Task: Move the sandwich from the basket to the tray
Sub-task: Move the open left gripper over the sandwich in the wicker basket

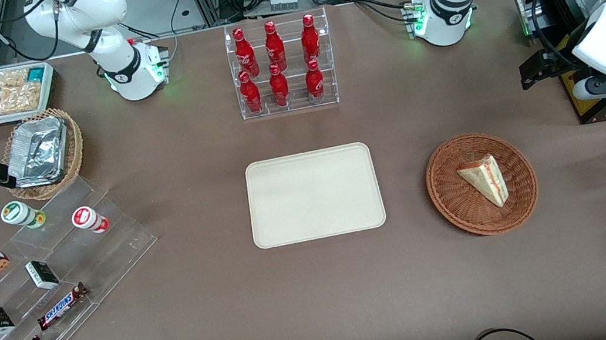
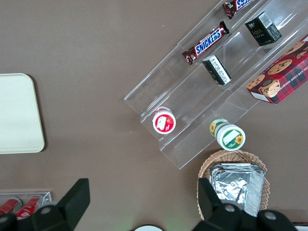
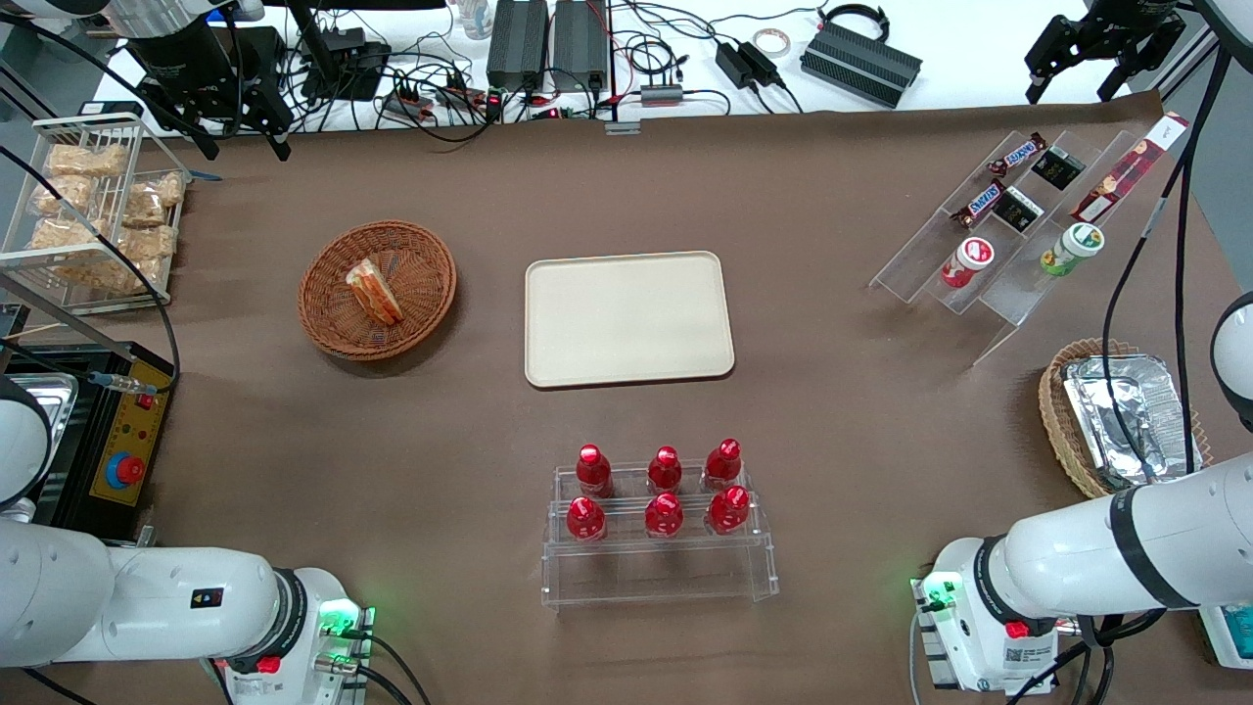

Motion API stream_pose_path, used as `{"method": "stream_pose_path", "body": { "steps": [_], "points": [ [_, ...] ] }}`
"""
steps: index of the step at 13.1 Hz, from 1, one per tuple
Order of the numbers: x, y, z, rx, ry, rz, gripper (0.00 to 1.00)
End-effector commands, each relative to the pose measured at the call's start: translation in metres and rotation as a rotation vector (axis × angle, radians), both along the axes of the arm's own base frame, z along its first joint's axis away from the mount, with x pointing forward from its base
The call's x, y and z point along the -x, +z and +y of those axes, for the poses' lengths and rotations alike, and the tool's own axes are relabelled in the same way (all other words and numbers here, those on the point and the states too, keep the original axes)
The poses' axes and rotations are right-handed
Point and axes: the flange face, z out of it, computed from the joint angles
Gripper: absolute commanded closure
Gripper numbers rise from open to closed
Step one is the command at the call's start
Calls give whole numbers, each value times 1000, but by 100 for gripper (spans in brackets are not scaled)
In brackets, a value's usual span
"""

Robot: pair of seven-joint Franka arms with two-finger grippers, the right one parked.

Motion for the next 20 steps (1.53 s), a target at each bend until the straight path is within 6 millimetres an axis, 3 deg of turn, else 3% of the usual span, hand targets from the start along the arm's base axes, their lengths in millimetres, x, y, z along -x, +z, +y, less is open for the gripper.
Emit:
{"method": "stream_pose_path", "body": {
  "steps": [1,3,6,15,20],
  "points": [
    [-1,2,2,17,-17,18,0],
    [-4,-5,1,16,-10,27,0],
    [-8,-36,-1,20,-26,70,0],
    [-2,-183,1,6,-12,-45,0],
    [4,-235,6,11,26,-137,0]
  ]
}}
